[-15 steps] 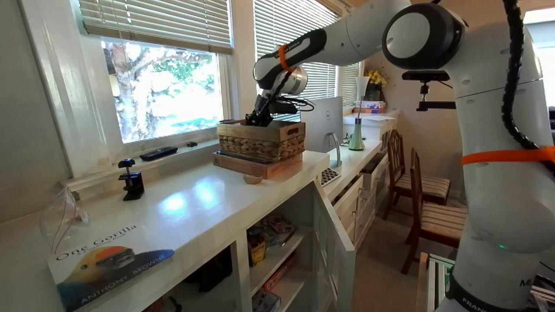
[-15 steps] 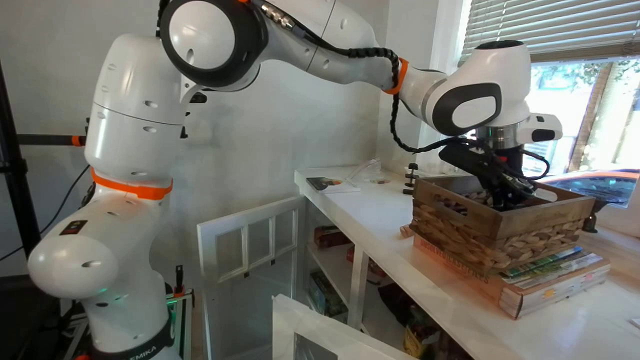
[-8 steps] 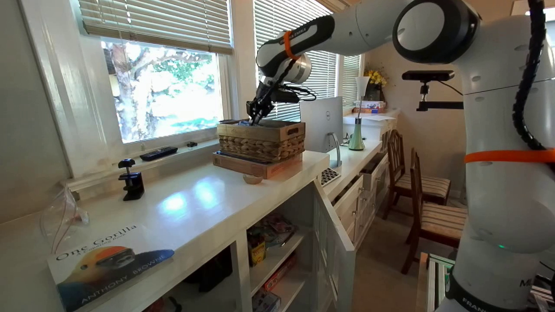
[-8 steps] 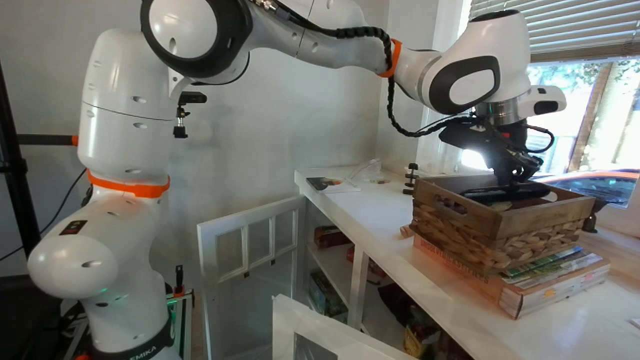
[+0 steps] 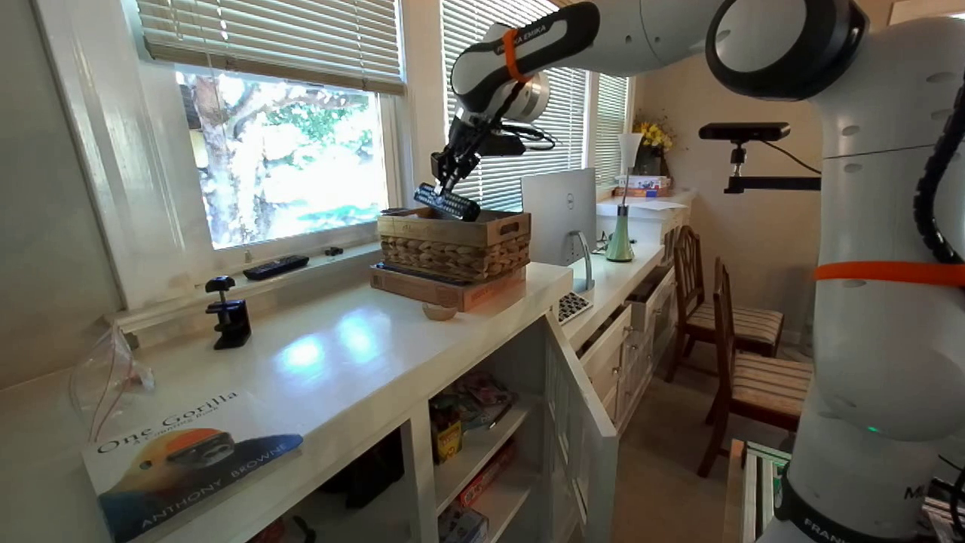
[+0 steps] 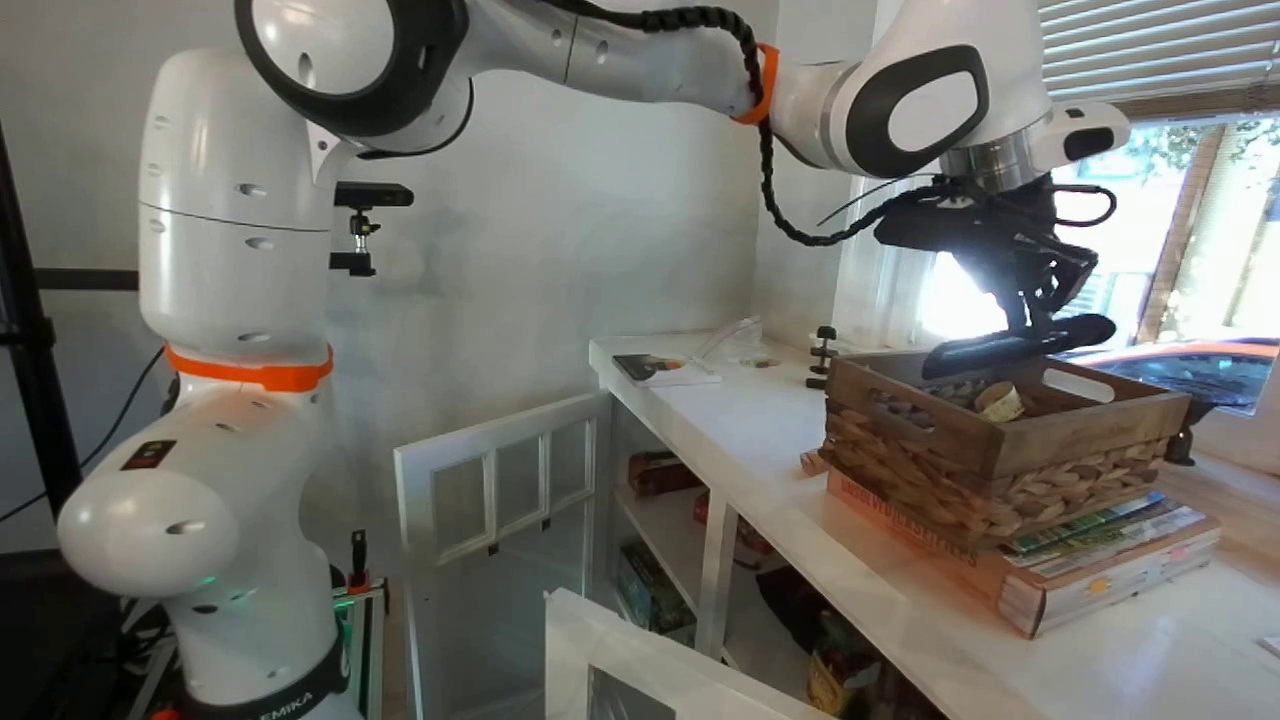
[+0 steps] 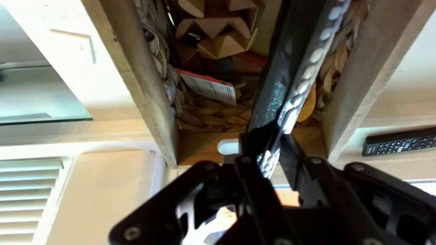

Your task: Take the remote out of the basket and place it on the table top

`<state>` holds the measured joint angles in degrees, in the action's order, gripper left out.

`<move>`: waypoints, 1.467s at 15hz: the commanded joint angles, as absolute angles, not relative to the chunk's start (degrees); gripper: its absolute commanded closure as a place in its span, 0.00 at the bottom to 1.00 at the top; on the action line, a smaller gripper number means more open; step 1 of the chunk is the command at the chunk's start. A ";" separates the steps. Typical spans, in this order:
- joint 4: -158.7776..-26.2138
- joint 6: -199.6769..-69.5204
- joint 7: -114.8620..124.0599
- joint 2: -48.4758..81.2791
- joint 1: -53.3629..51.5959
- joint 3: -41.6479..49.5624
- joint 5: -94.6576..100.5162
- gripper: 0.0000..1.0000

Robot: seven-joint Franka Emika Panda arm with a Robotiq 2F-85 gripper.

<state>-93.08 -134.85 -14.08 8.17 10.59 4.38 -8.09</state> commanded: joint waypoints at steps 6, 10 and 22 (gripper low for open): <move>-91.25 -131.13 -13.85 4.91 6.25 3.24 -3.16 0.94; -90.78 -129.10 -14.69 5.37 4.04 1.64 -3.64 0.94; -90.28 -124.10 -13.18 12.79 -0.57 -1.87 -1.57 0.94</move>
